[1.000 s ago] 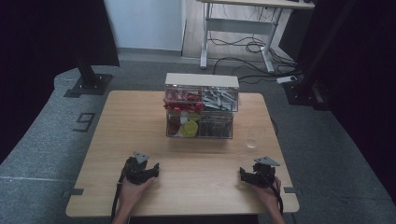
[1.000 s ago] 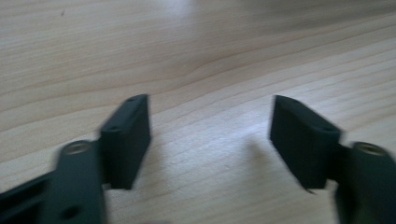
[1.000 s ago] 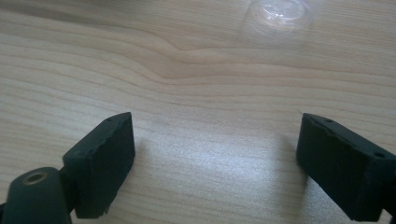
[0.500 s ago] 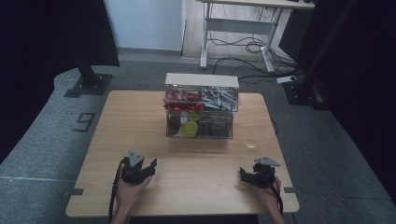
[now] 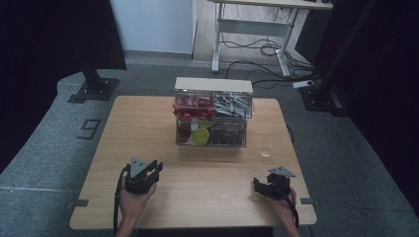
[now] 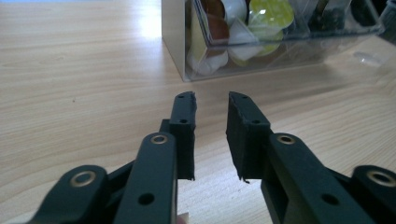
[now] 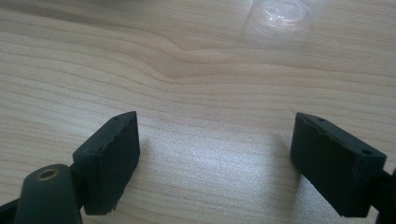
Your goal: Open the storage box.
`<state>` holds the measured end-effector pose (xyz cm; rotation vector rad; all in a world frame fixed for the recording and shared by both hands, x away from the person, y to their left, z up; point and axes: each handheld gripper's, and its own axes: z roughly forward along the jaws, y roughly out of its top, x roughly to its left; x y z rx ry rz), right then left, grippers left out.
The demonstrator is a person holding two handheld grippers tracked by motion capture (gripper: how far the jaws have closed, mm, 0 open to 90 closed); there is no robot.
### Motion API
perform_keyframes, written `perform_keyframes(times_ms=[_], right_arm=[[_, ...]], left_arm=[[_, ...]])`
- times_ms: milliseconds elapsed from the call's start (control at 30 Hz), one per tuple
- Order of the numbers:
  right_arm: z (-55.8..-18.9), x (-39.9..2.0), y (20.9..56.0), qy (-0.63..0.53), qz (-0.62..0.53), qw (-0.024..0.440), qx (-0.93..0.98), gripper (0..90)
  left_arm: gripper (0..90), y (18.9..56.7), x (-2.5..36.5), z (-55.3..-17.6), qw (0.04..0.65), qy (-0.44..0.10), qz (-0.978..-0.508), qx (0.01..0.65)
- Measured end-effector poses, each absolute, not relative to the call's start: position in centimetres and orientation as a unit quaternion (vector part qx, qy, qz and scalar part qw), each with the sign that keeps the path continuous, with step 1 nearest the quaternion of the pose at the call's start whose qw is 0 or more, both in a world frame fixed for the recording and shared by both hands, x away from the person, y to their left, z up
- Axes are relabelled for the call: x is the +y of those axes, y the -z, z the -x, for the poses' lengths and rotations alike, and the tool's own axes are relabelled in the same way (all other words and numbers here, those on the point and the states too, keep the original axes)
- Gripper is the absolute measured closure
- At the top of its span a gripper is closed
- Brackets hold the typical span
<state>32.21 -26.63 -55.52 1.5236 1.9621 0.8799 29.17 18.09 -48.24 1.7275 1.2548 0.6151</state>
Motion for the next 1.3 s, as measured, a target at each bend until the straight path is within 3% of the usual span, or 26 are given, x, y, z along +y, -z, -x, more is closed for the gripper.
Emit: perform_keyframes(times_ms=[533,1300], right_arm=[[-32.1,-26.3,55.5,-0.327,-0.555,0.246,0.724,17.6],[-32.0,-26.1,55.5,-0.328,-0.554,0.245,0.726,17.8]], left_arm=[[89.9,46.8,17.1,-29.3,0.460,-0.220,-0.706,0.491],[90.0,47.6,15.3,-32.2,0.452,-0.185,-0.724,0.487]])
